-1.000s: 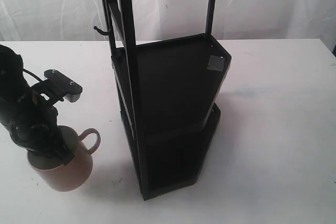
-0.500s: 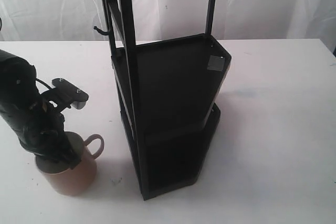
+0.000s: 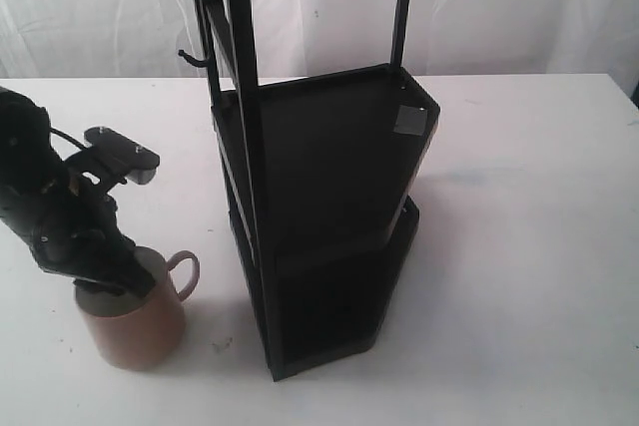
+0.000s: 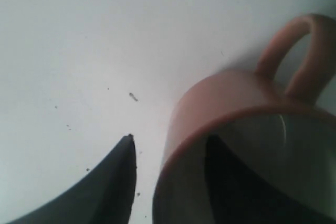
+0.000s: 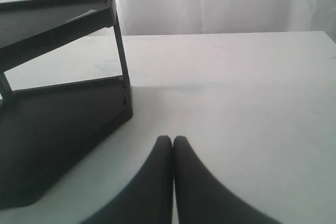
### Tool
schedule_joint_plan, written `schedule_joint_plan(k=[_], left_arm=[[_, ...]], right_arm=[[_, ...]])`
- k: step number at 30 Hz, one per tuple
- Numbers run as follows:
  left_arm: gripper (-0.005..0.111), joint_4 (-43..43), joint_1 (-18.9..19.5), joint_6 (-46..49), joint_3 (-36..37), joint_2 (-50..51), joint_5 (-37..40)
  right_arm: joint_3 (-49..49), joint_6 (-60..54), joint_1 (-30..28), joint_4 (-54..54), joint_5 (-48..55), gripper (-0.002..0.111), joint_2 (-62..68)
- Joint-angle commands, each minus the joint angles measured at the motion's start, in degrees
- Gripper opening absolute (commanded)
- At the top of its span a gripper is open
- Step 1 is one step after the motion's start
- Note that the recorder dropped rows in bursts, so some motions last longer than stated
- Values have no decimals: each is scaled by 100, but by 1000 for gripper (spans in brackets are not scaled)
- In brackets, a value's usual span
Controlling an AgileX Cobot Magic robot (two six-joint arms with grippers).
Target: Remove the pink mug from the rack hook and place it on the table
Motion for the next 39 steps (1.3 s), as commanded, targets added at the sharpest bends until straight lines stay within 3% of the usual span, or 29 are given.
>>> schedule_joint_plan(k=[1, 9, 14, 18, 21, 25, 29, 39], left_arm=[[48, -66, 21, -66, -12, -644, 172], [47, -506, 21, 94, -12, -1689, 856], [40, -1112, 21, 372, -12, -2420, 1002], [21, -1901, 21, 663, -12, -3123, 1037], [0, -2572, 21, 1179, 302, -3963, 900], [0, -3201, 21, 1136, 1284, -5551, 422], [0, -3512, 21, 1115, 1681, -6348, 760], [0, -3357, 21, 1115, 1681, -6486, 749]], right_arm=[[31, -27, -52, 0, -33, 0, -35], [31, -27, -52, 0, -33, 0, -35], [31, -27, -52, 0, -33, 0, -35], [31, -27, -52, 0, -33, 0, -35], [31, -27, -52, 0, -33, 0, -35], [31, -24, -52, 0, -20, 0, -35], [31, -24, -52, 0, -20, 0, -35], [31, -24, -52, 0, -42, 0, -35]])
